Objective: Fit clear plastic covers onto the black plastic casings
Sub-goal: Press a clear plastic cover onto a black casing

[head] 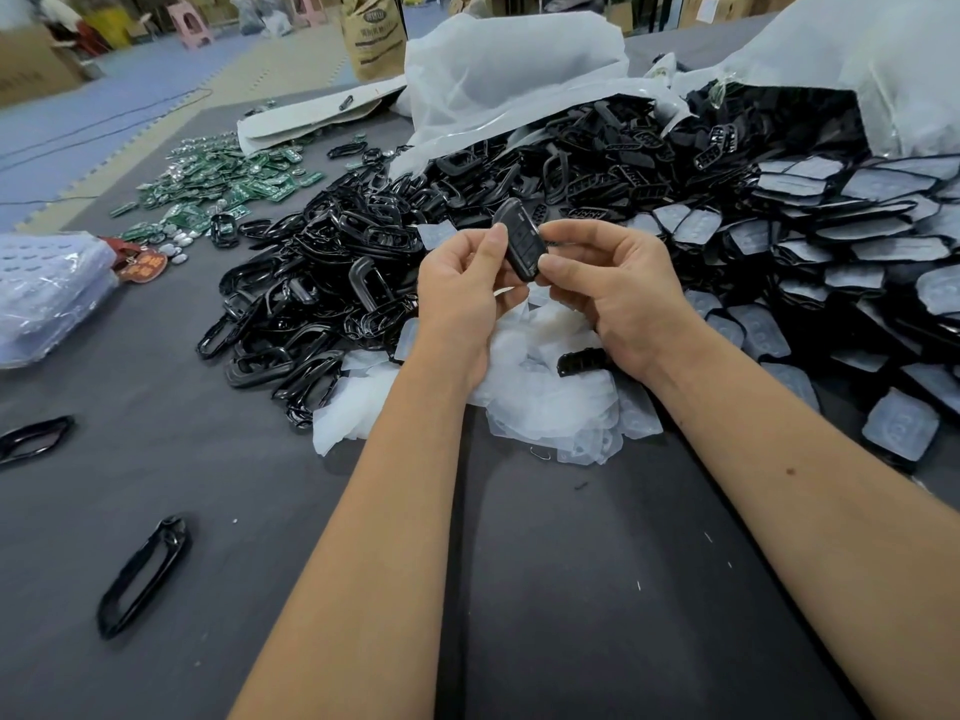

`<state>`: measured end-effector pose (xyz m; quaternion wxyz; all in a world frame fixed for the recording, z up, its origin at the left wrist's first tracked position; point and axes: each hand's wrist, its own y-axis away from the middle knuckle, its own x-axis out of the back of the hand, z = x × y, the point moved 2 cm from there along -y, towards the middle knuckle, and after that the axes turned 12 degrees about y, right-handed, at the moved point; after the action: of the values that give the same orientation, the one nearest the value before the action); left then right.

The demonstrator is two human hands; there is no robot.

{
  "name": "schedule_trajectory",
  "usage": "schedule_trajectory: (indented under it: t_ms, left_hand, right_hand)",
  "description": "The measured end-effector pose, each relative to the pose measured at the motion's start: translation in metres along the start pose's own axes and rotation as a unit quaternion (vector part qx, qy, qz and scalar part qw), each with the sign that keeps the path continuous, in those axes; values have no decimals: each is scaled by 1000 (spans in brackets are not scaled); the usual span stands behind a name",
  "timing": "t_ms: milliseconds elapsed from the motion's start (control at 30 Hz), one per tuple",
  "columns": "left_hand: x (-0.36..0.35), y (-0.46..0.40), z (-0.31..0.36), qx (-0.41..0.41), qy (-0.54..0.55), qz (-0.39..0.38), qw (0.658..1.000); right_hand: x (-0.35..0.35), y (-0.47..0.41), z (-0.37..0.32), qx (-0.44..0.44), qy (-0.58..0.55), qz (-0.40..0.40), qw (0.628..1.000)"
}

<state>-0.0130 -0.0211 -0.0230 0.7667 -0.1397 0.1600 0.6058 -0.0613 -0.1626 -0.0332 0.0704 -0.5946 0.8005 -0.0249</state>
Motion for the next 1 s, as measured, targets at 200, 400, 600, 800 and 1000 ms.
schedule_trajectory:
  t_ms: [200, 400, 600, 800, 1000]
  left_hand:
    - [-3, 3, -1, -38, -82, -43, 995]
    - [-2, 4, 1, -28, -66, -69, 995]
    - [-1, 5, 0, 1, -26, -72, 997]
    - [0, 5, -1, -4, -30, -59, 998]
    - [0, 5, -3, 1, -29, -73, 997]
  right_hand:
    - [3, -3, 0, -44, -75, -10, 996]
    - [5, -2, 0, -40, -87, -13, 995]
    - [6, -2, -2, -47, -76, -25, 996]
    - [5, -2, -2, -62, -77, -19, 995]
    - [7, 0, -5, -64, -85, -34, 994]
